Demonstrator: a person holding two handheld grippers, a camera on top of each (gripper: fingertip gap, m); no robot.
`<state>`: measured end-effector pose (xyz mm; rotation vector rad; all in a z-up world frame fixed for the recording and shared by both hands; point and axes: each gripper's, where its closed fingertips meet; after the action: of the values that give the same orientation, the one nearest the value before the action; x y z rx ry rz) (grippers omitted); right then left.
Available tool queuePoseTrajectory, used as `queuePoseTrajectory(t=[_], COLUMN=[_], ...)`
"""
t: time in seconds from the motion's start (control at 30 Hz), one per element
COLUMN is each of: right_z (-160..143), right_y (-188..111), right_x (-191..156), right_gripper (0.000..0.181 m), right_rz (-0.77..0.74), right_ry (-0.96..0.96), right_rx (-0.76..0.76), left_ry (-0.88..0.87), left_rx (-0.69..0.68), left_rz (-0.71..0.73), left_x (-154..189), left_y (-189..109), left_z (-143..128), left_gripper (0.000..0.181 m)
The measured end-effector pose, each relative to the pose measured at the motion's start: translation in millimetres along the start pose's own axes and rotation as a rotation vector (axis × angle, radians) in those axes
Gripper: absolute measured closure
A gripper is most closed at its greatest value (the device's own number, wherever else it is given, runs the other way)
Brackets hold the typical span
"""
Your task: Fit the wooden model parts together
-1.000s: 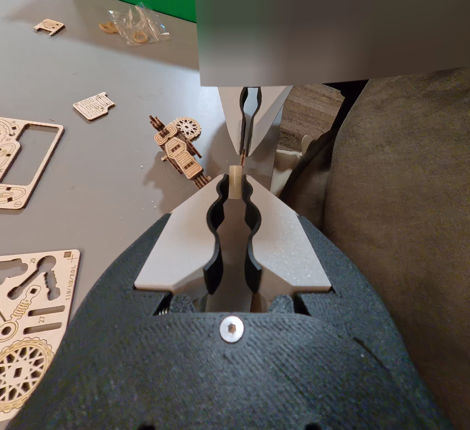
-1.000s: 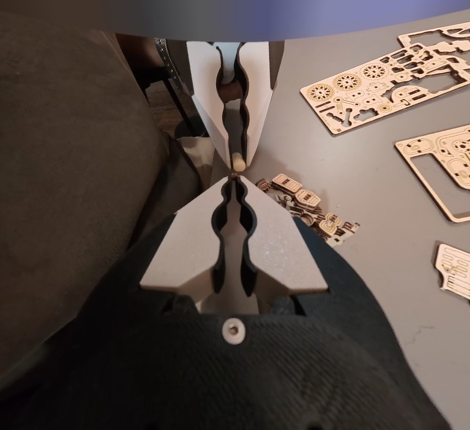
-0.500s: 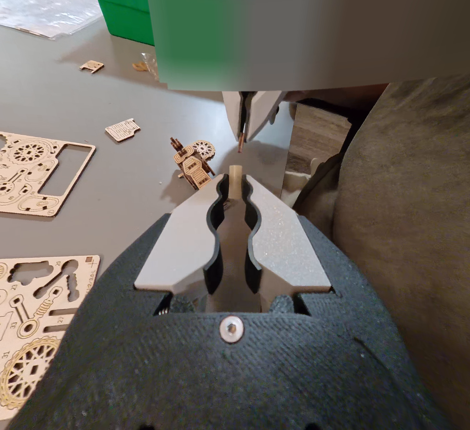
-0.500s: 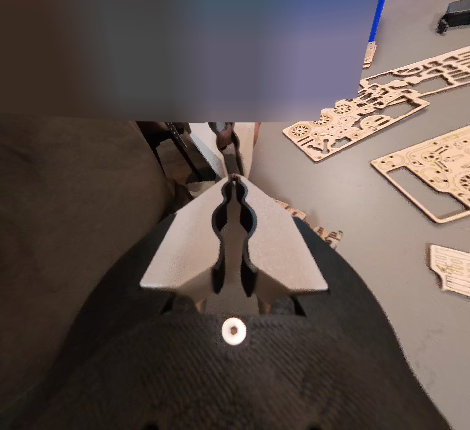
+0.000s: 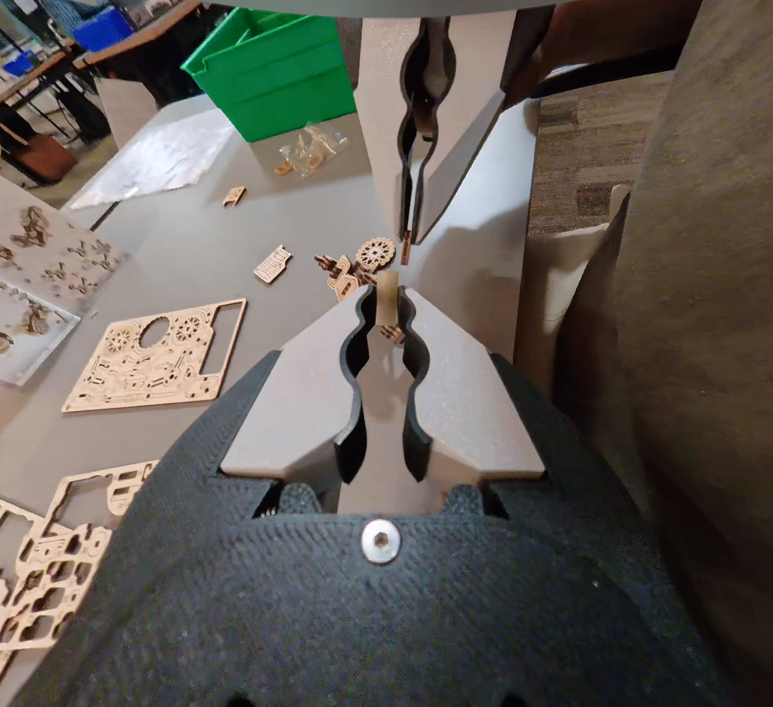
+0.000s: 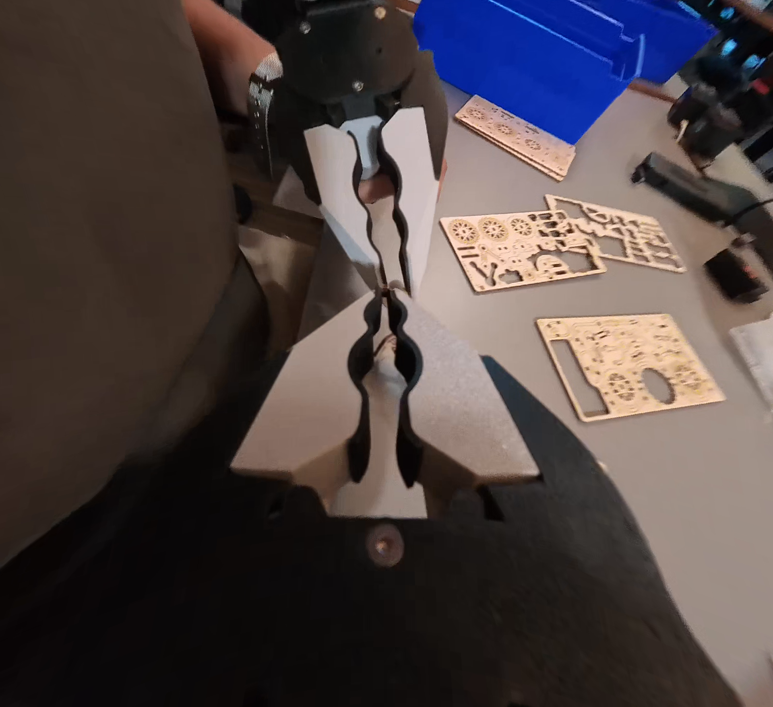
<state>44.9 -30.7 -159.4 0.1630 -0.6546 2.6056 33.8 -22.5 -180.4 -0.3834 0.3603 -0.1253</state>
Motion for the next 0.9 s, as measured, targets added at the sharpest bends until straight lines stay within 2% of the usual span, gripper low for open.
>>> queuePoseTrajectory(t=[0.23, 0.53, 0.9], right_z=[-3.4, -0.9, 10.2], right_y=[3.6, -0.5, -5.3], right_x=[-6.6, -10.7, -22.2], right_gripper=[0.181, 0.181, 0.181], right_rz=[-0.048, -0.03, -0.003], right_ry=[-0.168, -0.168, -0.218], right_rx=[-0.085, -0.074, -0.041], left_ry=[0.048, 0.049, -0.072], left_rx=[0.034, 0.064, 0.148], left_rz=[-0.027, -0.053, -0.196], left_x=[7.6, 11.6, 23.1], left_y=[-1.9, -3.7, -11.2], left_z=[5.4, 9.7, 20.6], left_gripper=[0.173, 0.173, 0.173])
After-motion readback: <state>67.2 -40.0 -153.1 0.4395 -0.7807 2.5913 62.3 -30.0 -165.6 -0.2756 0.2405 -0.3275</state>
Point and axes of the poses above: each gripper's, where its closed fingertips meet, y out along the fingers, z out of its top, x = y × z across the jaws, and after that the axes turned 1 degree about y, right-handed
